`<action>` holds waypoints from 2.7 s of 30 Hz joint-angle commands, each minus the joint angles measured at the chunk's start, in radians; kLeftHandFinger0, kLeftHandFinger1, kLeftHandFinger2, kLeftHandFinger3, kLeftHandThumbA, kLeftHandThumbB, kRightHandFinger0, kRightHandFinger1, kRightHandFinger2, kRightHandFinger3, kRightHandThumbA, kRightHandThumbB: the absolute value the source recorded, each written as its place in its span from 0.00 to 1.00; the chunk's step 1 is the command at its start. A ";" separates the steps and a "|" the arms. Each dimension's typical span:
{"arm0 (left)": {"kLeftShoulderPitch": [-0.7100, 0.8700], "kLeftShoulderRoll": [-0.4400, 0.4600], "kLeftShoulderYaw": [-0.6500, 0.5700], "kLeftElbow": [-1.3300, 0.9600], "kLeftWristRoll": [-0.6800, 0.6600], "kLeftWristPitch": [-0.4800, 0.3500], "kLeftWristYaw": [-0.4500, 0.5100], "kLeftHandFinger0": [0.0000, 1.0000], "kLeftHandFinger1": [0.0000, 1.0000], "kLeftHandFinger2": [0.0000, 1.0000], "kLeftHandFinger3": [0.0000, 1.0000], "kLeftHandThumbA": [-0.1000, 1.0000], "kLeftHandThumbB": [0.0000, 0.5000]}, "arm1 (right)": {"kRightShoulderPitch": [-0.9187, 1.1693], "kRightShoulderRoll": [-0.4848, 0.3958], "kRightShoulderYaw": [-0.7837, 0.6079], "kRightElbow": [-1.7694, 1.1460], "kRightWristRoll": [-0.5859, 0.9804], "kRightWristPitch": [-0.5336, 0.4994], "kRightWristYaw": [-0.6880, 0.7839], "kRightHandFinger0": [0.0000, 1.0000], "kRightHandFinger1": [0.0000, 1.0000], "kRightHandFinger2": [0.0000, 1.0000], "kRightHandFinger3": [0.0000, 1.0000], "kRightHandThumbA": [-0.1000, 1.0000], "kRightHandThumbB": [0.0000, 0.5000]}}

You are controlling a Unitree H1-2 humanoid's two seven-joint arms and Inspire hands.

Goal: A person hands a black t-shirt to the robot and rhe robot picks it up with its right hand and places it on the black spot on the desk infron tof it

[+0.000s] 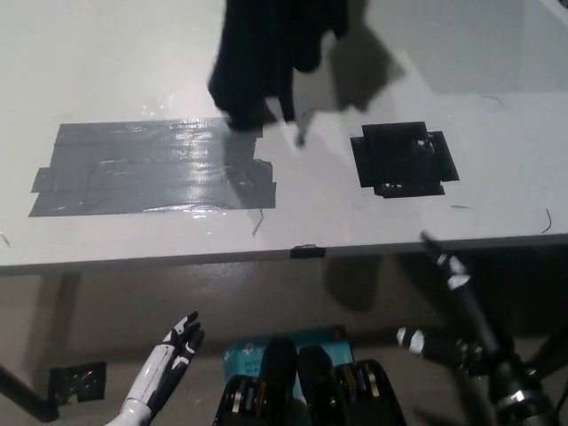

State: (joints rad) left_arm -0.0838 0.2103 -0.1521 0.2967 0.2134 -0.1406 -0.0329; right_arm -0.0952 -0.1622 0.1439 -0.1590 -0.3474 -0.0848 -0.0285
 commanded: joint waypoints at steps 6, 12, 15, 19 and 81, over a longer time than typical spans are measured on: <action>-0.025 0.009 0.008 -0.038 -0.004 -0.027 -0.012 1.00 1.00 1.00 1.00 1.00 1.00 | -0.173 0.000 -0.095 -0.240 -0.114 -0.008 -0.051 1.00 1.00 1.00 1.00 1.00 0.72; -0.025 0.010 0.003 -0.041 0.003 -0.016 -0.015 1.00 1.00 1.00 1.00 1.00 1.00 | -0.329 -0.034 -0.114 -0.133 -0.129 0.047 -0.016 1.00 1.00 1.00 1.00 1.00 0.75; -0.026 0.011 0.004 -0.042 -0.001 -0.015 -0.019 1.00 1.00 1.00 1.00 1.00 1.00 | -0.412 -0.050 -0.108 -0.035 -0.150 0.052 -0.023 1.00 1.00 1.00 1.00 1.00 0.74; -0.023 0.011 0.006 -0.043 -0.002 -0.013 -0.018 1.00 1.00 1.00 1.00 1.00 1.00 | -0.504 -0.043 -0.106 0.084 -0.139 0.074 -0.035 1.00 1.00 1.00 1.00 1.00 0.75; -0.084 0.011 0.015 -0.015 -0.008 -0.022 -0.034 1.00 1.00 1.00 1.00 1.00 1.00 | -0.997 -0.005 -0.209 0.560 -0.112 -0.067 -0.484 0.00 0.40 0.85 0.95 0.00 0.26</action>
State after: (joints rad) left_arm -0.1448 0.2110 -0.1502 0.2948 0.2067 -0.1386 -0.0674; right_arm -0.9791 -0.1395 -0.0145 0.4674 -0.4828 -0.1360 -0.4359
